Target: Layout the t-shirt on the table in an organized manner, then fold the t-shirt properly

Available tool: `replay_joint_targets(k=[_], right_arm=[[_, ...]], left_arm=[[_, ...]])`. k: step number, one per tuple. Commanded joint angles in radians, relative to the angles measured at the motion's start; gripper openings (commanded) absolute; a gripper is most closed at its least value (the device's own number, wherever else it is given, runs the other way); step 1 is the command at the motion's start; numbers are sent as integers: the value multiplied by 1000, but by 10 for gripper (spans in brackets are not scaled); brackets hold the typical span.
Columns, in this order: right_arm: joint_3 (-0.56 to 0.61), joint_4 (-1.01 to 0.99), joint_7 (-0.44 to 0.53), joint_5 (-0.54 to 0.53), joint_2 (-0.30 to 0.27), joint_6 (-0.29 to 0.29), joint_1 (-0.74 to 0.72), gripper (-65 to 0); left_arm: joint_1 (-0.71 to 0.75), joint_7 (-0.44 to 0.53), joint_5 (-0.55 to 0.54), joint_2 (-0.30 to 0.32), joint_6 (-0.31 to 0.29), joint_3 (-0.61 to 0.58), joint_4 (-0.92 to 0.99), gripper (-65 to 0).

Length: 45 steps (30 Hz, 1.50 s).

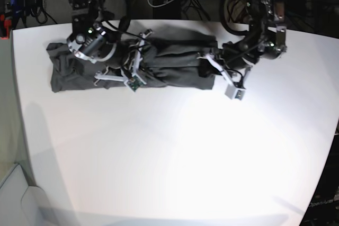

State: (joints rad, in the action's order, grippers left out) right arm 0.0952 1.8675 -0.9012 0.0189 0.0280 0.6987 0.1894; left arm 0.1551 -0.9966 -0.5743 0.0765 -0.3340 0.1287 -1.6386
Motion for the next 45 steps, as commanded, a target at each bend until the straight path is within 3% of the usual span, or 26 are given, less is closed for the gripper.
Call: replay_joint_targets(k=[1, 6, 13, 18, 28, 37, 45], right_arm=[[5, 17, 18, -17, 0, -1, -8, -650], [38, 17, 18, -17, 0, -1, -8, -650], [31, 19, 18, -17, -1, -1, -8, -650], [30, 19, 18, -17, -1, -1, -6, -650], [-108, 19, 18, -15, -27, -1, -8, -650], [-139, 47, 17, -14, -47, -1, -5, -650], [-236, 108, -78, -14, -47, -1, -29, -648]], left_arm=[[-19, 35, -8, 4, -1, -10, 10, -648], [-22, 130, 18, 4, 0, -65, 110, -648], [-58, 196, 156, 4, 0, -64, 289, -648], [-70, 265, 156, 4, 0, -64, 386, -648], [-73, 267, 164, 9, 0, 24, 432, -648], [-75, 269, 164, 7, 0, 21, 432, -648], [-73, 269, 164, 10, 0, 24, 433, -648]])
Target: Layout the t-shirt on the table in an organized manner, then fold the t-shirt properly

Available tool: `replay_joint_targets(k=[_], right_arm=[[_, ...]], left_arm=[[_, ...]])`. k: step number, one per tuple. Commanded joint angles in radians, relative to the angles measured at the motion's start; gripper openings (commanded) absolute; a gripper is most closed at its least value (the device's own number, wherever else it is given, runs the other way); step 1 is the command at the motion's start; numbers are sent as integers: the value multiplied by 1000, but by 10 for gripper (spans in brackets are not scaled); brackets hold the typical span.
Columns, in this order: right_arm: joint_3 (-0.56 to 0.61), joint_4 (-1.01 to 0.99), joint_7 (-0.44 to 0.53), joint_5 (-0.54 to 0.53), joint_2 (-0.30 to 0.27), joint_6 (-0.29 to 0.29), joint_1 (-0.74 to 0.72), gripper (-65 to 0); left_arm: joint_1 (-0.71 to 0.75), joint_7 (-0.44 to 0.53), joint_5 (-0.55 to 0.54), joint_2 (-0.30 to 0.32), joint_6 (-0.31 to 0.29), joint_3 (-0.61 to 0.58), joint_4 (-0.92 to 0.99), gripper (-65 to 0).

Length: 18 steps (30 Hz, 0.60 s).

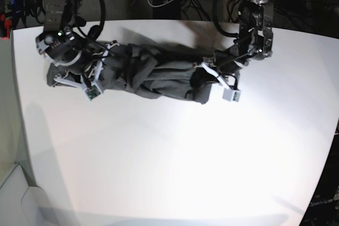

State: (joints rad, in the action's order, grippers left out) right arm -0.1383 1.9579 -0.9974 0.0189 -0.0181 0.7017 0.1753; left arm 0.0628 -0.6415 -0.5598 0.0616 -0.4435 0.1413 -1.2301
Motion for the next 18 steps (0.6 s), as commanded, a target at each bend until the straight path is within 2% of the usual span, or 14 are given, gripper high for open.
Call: replay_joint_targets(k=[1, 5, 8, 12, 18], right_arm=[[-11, 18, 15, -14, -1, -4, -16, -638], [-13, 28, 15, -17, 7, -4, 11, -560], [18, 57, 15, -17, 51, -4, 31, -476], [101, 68, 15, -17, 97, -4, 43, -401], [289, 68, 15, -17, 122, -4, 8, -381]], left_arm=[[19, -87, 149, 25, 110, 11, 25, -648], [21, -87, 149, 22, 108, 11, 25, -648], [21, -87, 149, 22, 108, 10, 25, -648], [19, -87, 149, 22, 108, 10, 25, -648], [18, -90, 149, 22, 108, 10, 23, -648]])
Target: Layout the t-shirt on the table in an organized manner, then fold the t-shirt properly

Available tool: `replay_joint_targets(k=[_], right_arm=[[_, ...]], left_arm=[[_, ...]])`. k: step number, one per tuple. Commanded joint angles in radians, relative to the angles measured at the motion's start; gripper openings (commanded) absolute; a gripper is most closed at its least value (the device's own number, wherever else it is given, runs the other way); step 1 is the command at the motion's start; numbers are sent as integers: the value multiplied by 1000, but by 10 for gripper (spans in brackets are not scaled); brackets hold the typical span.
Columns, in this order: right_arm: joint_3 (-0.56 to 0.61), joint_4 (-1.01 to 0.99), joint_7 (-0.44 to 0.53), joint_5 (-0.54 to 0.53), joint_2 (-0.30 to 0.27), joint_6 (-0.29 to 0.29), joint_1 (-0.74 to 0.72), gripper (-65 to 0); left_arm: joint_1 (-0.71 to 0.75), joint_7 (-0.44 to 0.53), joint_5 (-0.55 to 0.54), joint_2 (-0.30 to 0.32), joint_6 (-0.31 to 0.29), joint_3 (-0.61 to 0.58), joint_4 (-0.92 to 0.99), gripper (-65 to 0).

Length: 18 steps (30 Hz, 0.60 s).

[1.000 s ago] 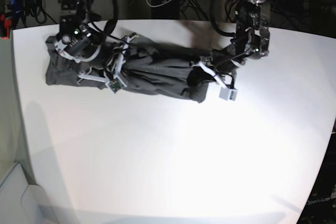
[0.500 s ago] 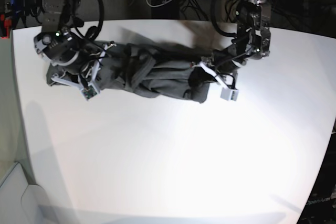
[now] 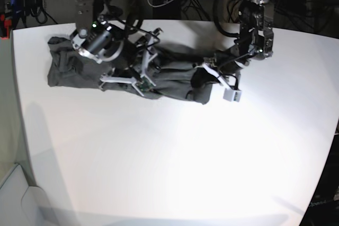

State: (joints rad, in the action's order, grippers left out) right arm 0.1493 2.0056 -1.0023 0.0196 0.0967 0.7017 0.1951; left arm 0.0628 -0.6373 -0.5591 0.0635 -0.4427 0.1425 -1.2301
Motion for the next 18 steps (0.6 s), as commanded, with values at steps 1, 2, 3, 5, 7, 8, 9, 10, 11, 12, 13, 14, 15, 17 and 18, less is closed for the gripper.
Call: replay_joint_targets(k=[1, 2, 3, 5, 7, 8, 9, 10, 11, 12, 13, 14, 15, 17, 18], right_arm=[[23, 17, 20, -17, 7, -4, -16, -380], [40, 13, 21, -17, 7, -4, -18, -380], [46, 10, 27, -17, 7, -4, -19, -380], [48, 4, 26, -16, 7, -4, -35, -380], [48, -10, 27, -16, 7, -4, -53, -380], [48, -19, 27, -16, 5, -4, -62, -380], [48, -33, 30, -16, 4, -4, -70, -380], [48, -53, 30, -16, 4, -4, -79, -380], [48, -72, 30, -16, 2, -4, -90, -380], [48, -87, 32, -16, 2, -4, -98, -380], [48, -102, 32, -16, 2, -4, -105, -380], [48, -113, 32, -16, 5, -4, -108, -380], [48, -122, 32, -16, 7, -4, -113, -380], [48, -138, 33, -16, 8, -4, -118, -380], [48, -148, 33, -16, 8, -4, -121, -380]], left_arm=[[18, -94, 149, 20, 107, 9, 23, -648], [19, -94, 149, 20, 107, 9, 22, -648], [21, -94, 149, 20, 107, 9, 20, -648], [21, -94, 149, 20, 107, 9, 20, -648], [19, -92, 149, 20, 107, 9, 20, -648], [19, -92, 149, 20, 107, 9, 20, -648], [18, -92, 149, 20, 107, 9, 20, -648], [18, -92, 149, 20, 107, 9, 22, -648], [16, -92, 149, 20, 107, 9, 22, -648], [16, -92, 149, 19, 107, 9, 22, -648], [16, -92, 149, 19, 107, 9, 22, -648], [16, -92, 147, 19, 107, 9, 22, -648], [16, -92, 147, 19, 107, 9, 22, -648], [16, -92, 147, 19, 107, 9, 22, -648], [16, -92, 147, 19, 107, 9, 22, -648]])
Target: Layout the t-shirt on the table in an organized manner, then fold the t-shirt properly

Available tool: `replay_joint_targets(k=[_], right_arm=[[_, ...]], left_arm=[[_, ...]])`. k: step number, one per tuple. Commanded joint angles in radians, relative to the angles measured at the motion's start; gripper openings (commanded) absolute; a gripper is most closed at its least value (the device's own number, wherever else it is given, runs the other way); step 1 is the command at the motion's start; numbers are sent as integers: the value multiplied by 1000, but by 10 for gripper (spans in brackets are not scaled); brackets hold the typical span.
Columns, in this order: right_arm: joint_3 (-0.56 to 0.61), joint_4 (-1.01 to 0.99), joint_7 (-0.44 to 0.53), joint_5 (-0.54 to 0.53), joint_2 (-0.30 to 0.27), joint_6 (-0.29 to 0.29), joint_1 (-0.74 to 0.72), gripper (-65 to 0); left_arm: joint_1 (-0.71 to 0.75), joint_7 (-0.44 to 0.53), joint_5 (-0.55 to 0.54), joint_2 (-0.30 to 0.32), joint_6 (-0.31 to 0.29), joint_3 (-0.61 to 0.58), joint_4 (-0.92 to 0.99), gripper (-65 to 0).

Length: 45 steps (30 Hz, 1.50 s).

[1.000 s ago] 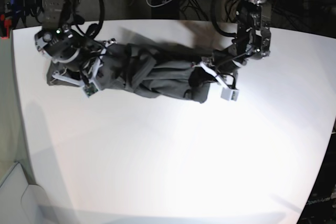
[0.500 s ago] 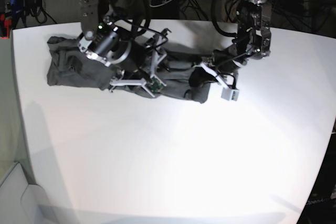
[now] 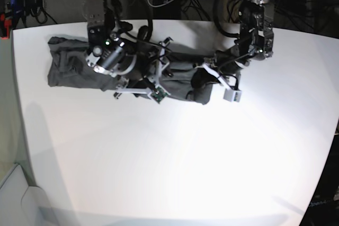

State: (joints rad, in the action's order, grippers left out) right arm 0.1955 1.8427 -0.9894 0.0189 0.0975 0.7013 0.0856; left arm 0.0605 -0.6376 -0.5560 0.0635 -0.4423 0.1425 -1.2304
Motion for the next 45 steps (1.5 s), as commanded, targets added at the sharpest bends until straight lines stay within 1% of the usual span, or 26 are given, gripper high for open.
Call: replay_joint_targets(k=[1, 5, 7, 11, 15, 19, 23, 28, 32, 39, 41, 42, 45], right_arm=[[2, 1, 20, -15, 8, -3, -13, -380], [0, -54, 22, -15, -2, -3, -10, -380], [0, -56, 33, -15, -20, -3, -4, -381], [2, -53, 50, -14, -32, -3, 42, -384], [0, -56, 57, -12, -71, -3, 84, -385], [-3, -57, 85, -12, -123, -3, 112, -385], [-4, -57, 89, -12, -146, -3, 113, -385], [-4, -54, 89, -12, -140, -3, 107, -385], [-1, -53, 83, -12, -107, -3, 87, -383], [-1, -62, 88, -12, -94, -3, 58, -387], [-1, -88, 88, -12, -94, -3, 52, -417], [-1, -107, 89, -12, -95, -3, 49, -455], [-3, -160, 89, -12, -97, -3, 38, -610]], left_arm=[[19, -93, 144, 19, 107, 9, 22, -648], [17, -92, 144, 19, 107, 10, 22, -648], [17, -92, 144, 19, 107, 10, 24, -648], [3, -93, 146, 19, 107, 10, 25, -648], [3, -95, 142, 19, 107, 10, 25, -648], [3, -93, 144, 19, 107, 12, 25, -648], [3, -95, 144, 19, 107, 12, 25, -648], [3, -98, 141, 19, 107, 12, 22, -648], [3, -98, 139, 19, 107, 12, 21, -648], [5, -100, 141, 19, 107, 10, 21, -648], [5, -100, 139, 19, 107, 10, 22, -648], [5, -100, 138, 20, 107, 10, 22, -648], [5, -97, 142, 20, 107, 10, 24, -648]])
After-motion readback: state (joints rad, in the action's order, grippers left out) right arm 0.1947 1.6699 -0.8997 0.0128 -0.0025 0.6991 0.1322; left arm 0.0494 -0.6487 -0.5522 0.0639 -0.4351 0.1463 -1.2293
